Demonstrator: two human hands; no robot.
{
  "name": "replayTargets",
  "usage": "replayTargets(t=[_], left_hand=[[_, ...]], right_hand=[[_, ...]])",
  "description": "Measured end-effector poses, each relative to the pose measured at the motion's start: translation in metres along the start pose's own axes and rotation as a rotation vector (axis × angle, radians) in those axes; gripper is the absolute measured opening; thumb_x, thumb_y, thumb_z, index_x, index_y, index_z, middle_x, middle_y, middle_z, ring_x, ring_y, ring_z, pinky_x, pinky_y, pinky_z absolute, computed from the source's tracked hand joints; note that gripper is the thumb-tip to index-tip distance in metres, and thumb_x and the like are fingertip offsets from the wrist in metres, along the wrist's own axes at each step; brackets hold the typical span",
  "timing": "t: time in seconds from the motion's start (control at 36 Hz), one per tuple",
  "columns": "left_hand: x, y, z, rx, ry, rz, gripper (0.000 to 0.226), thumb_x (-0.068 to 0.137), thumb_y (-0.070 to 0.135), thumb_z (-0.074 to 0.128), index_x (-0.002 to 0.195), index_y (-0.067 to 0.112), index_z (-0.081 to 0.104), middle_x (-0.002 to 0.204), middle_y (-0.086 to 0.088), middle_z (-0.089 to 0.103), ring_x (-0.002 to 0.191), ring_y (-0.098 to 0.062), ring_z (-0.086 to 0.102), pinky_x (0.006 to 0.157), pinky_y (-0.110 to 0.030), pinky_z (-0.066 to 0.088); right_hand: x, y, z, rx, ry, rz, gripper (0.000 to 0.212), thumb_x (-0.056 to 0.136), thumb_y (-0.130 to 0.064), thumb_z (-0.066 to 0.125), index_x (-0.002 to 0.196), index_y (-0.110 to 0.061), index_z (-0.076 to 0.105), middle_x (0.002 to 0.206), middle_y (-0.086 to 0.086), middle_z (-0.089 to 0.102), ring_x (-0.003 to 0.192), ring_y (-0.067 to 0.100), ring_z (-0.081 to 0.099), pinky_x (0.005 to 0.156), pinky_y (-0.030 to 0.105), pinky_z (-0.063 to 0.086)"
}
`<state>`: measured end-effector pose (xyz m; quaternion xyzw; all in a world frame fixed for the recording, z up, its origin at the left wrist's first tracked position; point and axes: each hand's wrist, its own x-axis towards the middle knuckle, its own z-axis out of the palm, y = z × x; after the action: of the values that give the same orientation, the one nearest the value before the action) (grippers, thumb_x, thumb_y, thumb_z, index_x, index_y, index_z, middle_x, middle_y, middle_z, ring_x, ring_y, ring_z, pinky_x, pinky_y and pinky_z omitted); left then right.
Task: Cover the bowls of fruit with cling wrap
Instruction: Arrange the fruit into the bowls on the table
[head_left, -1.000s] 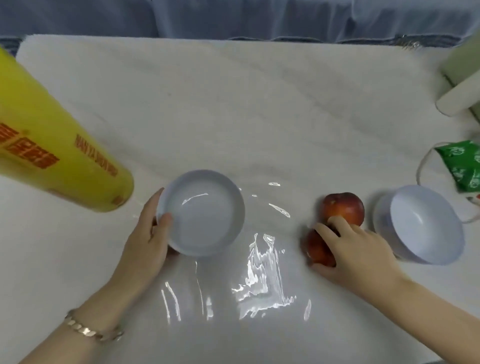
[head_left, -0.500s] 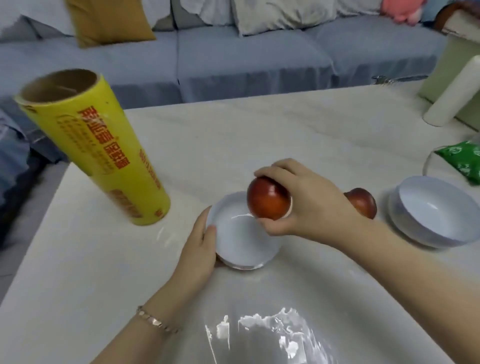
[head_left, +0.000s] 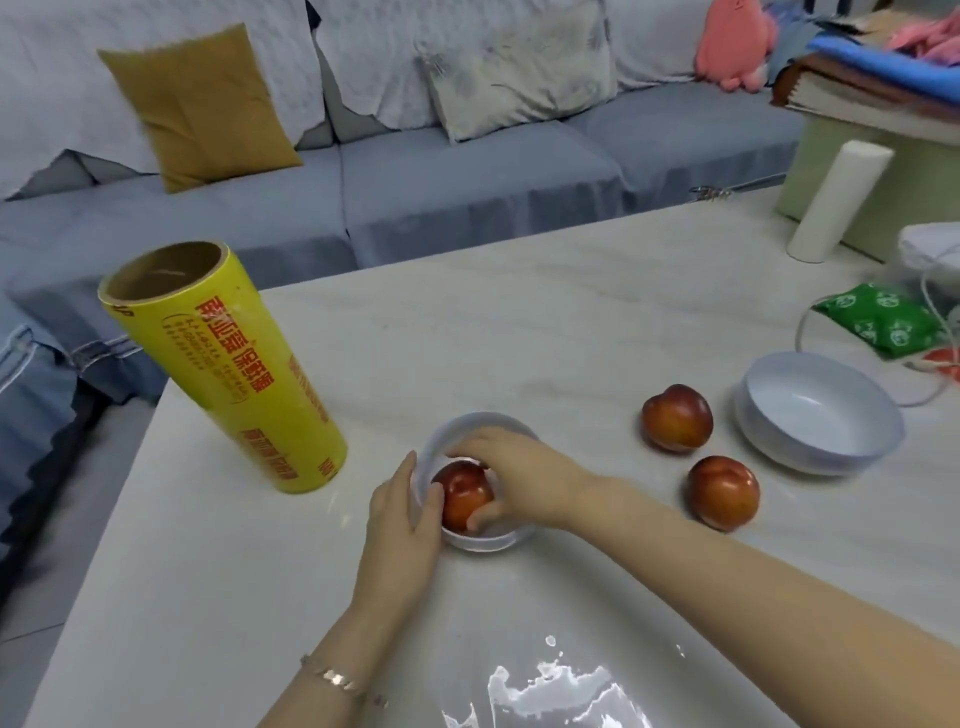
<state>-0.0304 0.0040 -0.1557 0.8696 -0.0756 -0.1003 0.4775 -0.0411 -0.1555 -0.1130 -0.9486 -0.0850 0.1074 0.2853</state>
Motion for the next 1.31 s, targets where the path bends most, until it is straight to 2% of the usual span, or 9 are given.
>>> replayTargets(t=[0.08, 0.19, 0.33, 0.42, 0.64, 0.83, 0.97, 1.17, 1.31], left_hand=[[-0.001, 0.011, -0.004, 0.223, -0.030, 0.250, 0.054, 0.087, 0.036, 0.059, 0.137, 0.024, 0.042, 0.139, 0.014, 0.035, 0.130, -0.005, 0.030, 0.107, -0.020, 0.022], [0.007, 0.022, -0.002, 0.440, -0.172, 0.357, 0.063, 0.066, 0.054, 0.053, 0.122, 0.025, 0.060, 0.129, 0.011, 0.056, 0.116, -0.015, 0.054, 0.099, -0.032, 0.041], [0.017, 0.027, 0.003, 0.428, -0.134, 0.241, 0.044, 0.072, 0.038, 0.074, 0.115, 0.035, 0.063, 0.112, 0.013, 0.047, 0.105, -0.019, 0.053, 0.099, -0.036, 0.042], [0.017, 0.025, 0.004, 0.480, -0.106, 0.305, 0.039, 0.073, 0.030, 0.076, 0.110, 0.031, 0.065, 0.106, 0.015, 0.045, 0.102, -0.019, 0.052, 0.096, -0.036, 0.042], [0.013, 0.016, 0.001, 0.319, -0.120, 0.291, 0.037, 0.077, 0.018, 0.073, 0.110, 0.027, 0.059, 0.112, 0.018, 0.051, 0.106, -0.006, 0.048, 0.091, -0.018, 0.036], [0.010, 0.016, 0.001, 0.301, -0.113, 0.291, 0.039, 0.078, 0.016, 0.072, 0.115, 0.020, 0.060, 0.114, 0.020, 0.047, 0.108, -0.002, 0.044, 0.092, -0.012, 0.029], [0.009, 0.014, 0.000, 0.278, -0.098, 0.309, 0.036, 0.077, 0.017, 0.072, 0.111, 0.022, 0.061, 0.110, 0.021, 0.049, 0.108, -0.001, 0.046, 0.088, -0.002, 0.029], [0.013, 0.015, -0.001, 0.303, -0.123, 0.341, 0.037, 0.076, 0.015, 0.072, 0.111, 0.018, 0.061, 0.108, 0.019, 0.047, 0.105, -0.001, 0.044, 0.083, 0.008, 0.022], [0.011, 0.011, 0.001, 0.288, -0.112, 0.319, 0.041, 0.078, 0.017, 0.071, 0.117, 0.019, 0.059, 0.127, 0.007, 0.050, 0.119, -0.007, 0.045, 0.087, 0.008, 0.019]], right_hand=[[-0.040, 0.015, -0.022, 0.030, 0.078, 0.051, 0.050, 0.080, -0.024, 0.067, 0.127, -0.022, 0.050, 0.130, -0.004, 0.049, 0.112, 0.012, 0.052, 0.095, 0.021, 0.039], [-0.098, 0.051, -0.047, -0.164, 0.146, 0.243, 0.037, 0.085, -0.030, 0.059, 0.121, -0.027, 0.055, 0.127, -0.010, 0.049, 0.110, 0.006, 0.050, 0.092, 0.018, 0.038], [-0.140, 0.091, -0.059, -0.297, 0.181, 0.655, 0.062, 0.077, -0.058, 0.057, 0.130, -0.029, 0.044, 0.124, 0.000, 0.049, 0.113, 0.019, 0.052, 0.085, 0.029, 0.044], [-0.140, 0.100, -0.045, -0.268, 0.120, 0.733, 0.073, 0.072, -0.065, 0.057, 0.132, -0.030, 0.035, 0.125, 0.003, 0.045, 0.111, 0.023, 0.053, 0.086, 0.032, 0.045], [-0.130, 0.098, -0.034, -0.227, 0.248, 0.710, 0.062, 0.067, -0.048, 0.067, 0.121, -0.029, 0.044, 0.100, -0.001, 0.047, 0.087, 0.022, 0.055, 0.071, 0.029, 0.044], [-0.090, 0.031, -0.053, 0.029, 0.435, 0.323, 0.060, 0.060, -0.048, 0.072, 0.114, -0.036, 0.047, 0.102, -0.009, 0.051, 0.092, 0.009, 0.051, 0.081, 0.023, 0.043], [-0.037, 0.000, -0.038, 0.008, 0.336, 0.194, 0.059, 0.066, -0.045, 0.072, 0.117, -0.033, 0.046, 0.103, -0.005, 0.051, 0.095, 0.014, 0.053, 0.081, 0.027, 0.044], [-0.006, 0.013, 0.001, -0.425, 0.247, 0.104, 0.053, 0.060, -0.036, 0.076, 0.105, -0.015, 0.059, 0.092, 0.010, 0.059, 0.095, 0.032, 0.047, 0.078, 0.033, 0.044], [-0.002, 0.015, 0.008, -0.454, 0.171, 0.171, 0.048, 0.073, -0.037, 0.065, 0.114, -0.016, 0.051, 0.112, 0.005, 0.056, 0.115, 0.027, 0.034, 0.083, 0.030, 0.028]])
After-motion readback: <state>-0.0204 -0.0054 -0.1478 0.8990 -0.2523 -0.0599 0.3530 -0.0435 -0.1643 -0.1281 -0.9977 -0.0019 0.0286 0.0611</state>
